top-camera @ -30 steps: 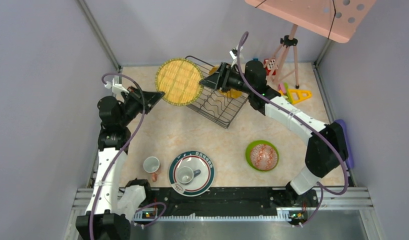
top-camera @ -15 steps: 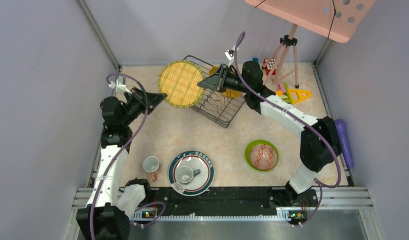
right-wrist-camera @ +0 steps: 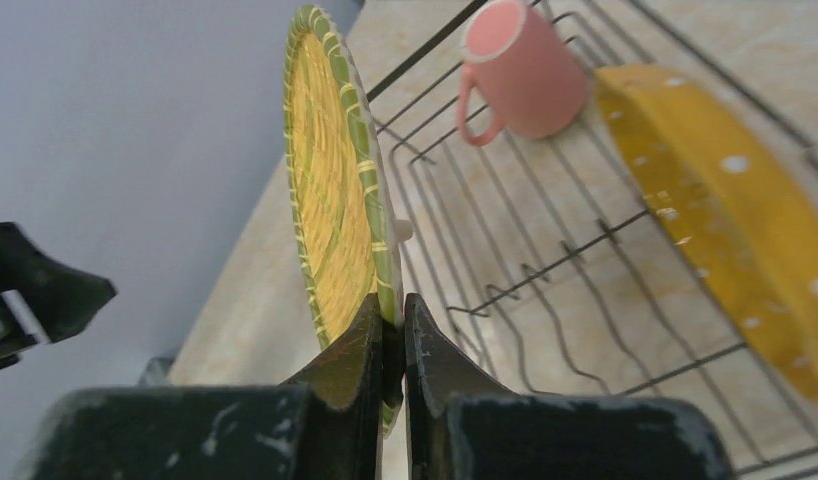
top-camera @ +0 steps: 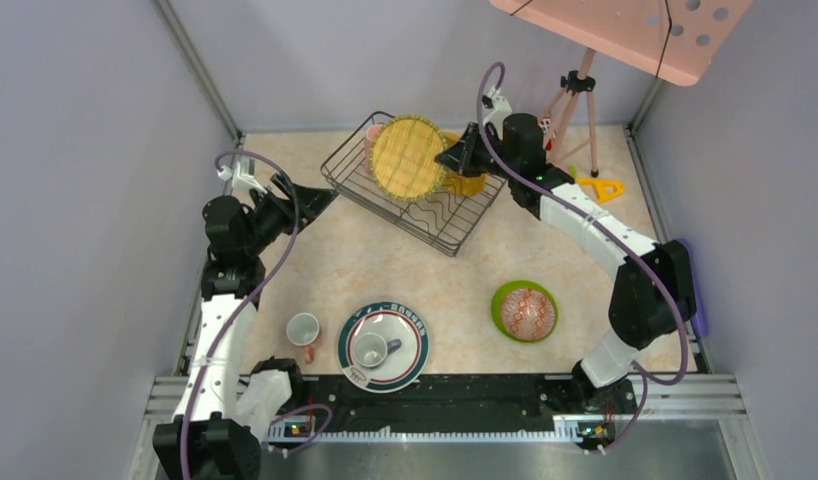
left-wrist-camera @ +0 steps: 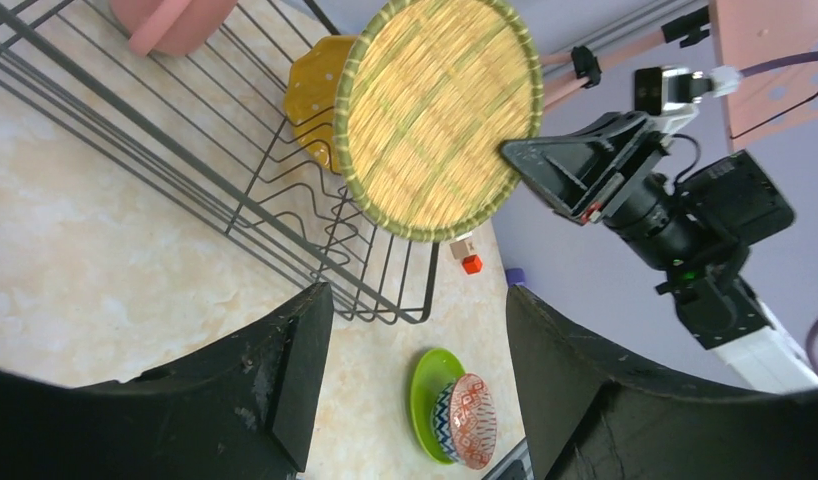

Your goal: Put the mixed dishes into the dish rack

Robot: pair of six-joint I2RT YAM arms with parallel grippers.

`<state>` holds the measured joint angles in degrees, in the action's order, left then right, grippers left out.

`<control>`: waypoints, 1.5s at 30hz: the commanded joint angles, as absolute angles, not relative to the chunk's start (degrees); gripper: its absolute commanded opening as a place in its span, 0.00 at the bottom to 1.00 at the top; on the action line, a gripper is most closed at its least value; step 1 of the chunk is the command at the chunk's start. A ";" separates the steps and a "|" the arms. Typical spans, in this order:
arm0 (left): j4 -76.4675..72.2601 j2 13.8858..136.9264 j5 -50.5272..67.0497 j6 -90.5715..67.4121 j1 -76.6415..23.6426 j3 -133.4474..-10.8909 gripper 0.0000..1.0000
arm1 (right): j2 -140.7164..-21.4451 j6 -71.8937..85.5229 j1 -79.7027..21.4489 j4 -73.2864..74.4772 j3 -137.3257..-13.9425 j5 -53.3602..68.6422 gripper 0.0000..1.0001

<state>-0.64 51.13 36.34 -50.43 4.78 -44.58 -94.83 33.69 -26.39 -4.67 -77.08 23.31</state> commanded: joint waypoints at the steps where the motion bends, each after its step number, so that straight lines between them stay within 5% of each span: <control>1: -0.26 50.16 35.91 -46.53 4.66 -46.14 0.68 | -87.72 17.86 -26.56 -3.12 -81.50 12.34 0.00; 23: -2.68 52.20 39.41 -46.93 4.66 -45.04 0.63 | -86.13 -21.97 -29.07 -17.60 -73.82 10.80 0.00; 45: -0.28 53.38 39.36 -46.56 4.61 -44.74 0.63 | -91.88 -31.15 -31.08 -21.67 -67.46 2.02 0.00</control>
